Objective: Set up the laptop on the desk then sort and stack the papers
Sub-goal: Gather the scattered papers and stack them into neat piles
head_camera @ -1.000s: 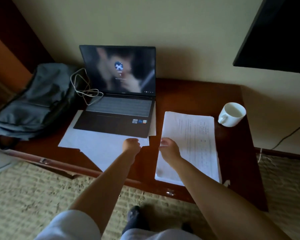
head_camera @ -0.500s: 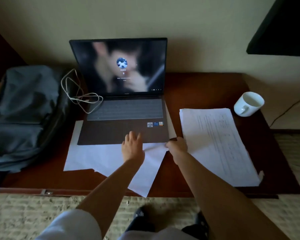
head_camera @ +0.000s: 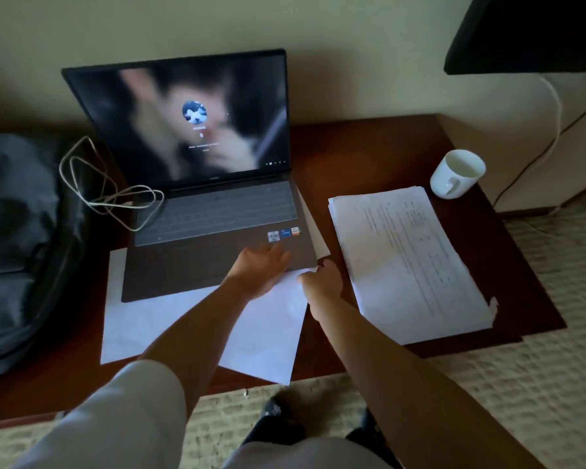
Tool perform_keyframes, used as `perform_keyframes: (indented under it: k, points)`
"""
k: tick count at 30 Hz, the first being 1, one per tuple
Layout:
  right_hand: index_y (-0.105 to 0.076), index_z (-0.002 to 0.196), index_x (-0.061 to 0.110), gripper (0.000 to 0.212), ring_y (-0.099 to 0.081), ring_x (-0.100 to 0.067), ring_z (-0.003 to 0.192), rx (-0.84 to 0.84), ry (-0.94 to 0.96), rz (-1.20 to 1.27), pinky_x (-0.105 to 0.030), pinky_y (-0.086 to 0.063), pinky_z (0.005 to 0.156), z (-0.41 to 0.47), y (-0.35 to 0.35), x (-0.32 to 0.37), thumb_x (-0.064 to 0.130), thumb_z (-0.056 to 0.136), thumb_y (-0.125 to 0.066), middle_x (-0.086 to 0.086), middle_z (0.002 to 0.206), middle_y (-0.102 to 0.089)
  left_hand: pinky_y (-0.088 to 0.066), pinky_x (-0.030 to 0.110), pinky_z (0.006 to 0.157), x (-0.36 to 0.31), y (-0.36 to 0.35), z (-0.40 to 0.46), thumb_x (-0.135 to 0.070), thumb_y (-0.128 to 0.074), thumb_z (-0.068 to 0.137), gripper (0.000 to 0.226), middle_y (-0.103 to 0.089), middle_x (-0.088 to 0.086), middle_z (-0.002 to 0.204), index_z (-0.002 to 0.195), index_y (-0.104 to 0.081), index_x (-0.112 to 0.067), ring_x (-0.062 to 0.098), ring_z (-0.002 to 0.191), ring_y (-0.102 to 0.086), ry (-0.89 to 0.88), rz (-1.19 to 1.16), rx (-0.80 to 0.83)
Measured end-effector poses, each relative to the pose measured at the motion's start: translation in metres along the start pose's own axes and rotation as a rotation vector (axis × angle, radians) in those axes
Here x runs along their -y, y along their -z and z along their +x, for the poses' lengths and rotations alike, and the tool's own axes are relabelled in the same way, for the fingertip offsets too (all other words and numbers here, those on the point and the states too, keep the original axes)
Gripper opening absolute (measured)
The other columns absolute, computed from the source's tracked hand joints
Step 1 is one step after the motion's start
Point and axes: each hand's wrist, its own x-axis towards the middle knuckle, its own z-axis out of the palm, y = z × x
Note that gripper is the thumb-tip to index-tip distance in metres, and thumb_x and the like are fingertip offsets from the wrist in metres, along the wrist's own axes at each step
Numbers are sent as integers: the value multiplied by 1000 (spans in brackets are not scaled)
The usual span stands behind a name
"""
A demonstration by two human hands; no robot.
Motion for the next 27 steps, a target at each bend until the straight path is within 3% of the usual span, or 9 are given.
perform_keyframes:
  k: [4,9,12,14,17,19,22,24,27]
  points:
    - [-53,128,9,42,-59,-31,109,100,-64,146,-33,-49,84,8,-3,0,4,87,-60,-12,122,-61,-49,27,40,4,3,1,-13,-86,56,43,-63,9,81,92,-63,-10,24,59,-60,-10,-52,44]
    - [-61,118,7,32,-58,-20,92,16,25,123,-17,-44,61,14,-11,-7,12,87,-65,-8,114,-65,-50,29,64,3,17,1,-11,-58,86,37,-58,8,116,122,-50,-12,26,87,-63,49,-40,110]
    - [-69,101,9,22,-62,-21,89,-192,286,-236,-20,-47,67,23,-10,-11,23,84,-66,-4,99,-68,-44,25,61,4,21,3,-13,-54,91,36,-55,7,120,125,-44,-14,24,86,-63,73,-58,122]
    - [-72,98,9,21,-59,-23,101,-330,416,-378,-22,-46,78,29,-3,-14,23,82,-70,-6,108,-65,-39,21,59,6,23,3,-15,-54,92,35,-55,7,120,125,-43,-14,21,83,-63,81,-88,139]
    - [-70,109,8,28,-49,-22,124,-266,480,-366,-25,-43,96,33,2,-13,20,84,-70,-6,134,-53,-38,19,58,8,24,3,-17,-56,92,36,-55,6,120,126,-43,-14,20,82,-63,106,-134,140]
    - [-68,111,5,28,-48,-25,126,-215,499,-336,-33,-46,100,36,0,-11,16,85,-69,-8,136,-52,-39,18,59,9,25,4,-17,-58,91,36,-57,7,118,125,-44,-14,19,82,-63,110,-162,141]
    - [-68,97,3,14,-60,-26,102,-185,480,-210,-26,-53,78,37,1,-4,11,86,-67,-13,115,-65,-41,18,61,8,26,4,-17,-59,91,37,-57,7,118,125,-44,-14,19,83,-63,117,-192,150]
    - [-66,93,5,9,-58,-17,81,-136,414,-122,-13,-42,59,34,4,1,11,87,-65,-12,100,-69,-41,18,62,9,28,6,-17,-58,91,38,-57,7,120,126,-43,-14,19,85,-63,113,-188,151]
    - [-63,100,9,18,-58,-14,78,-73,339,-32,-12,-40,56,29,-1,4,18,85,-69,-5,98,-68,-45,20,63,10,30,7,-17,-57,91,38,-56,7,120,126,-42,-15,21,86,-64,105,-166,146]
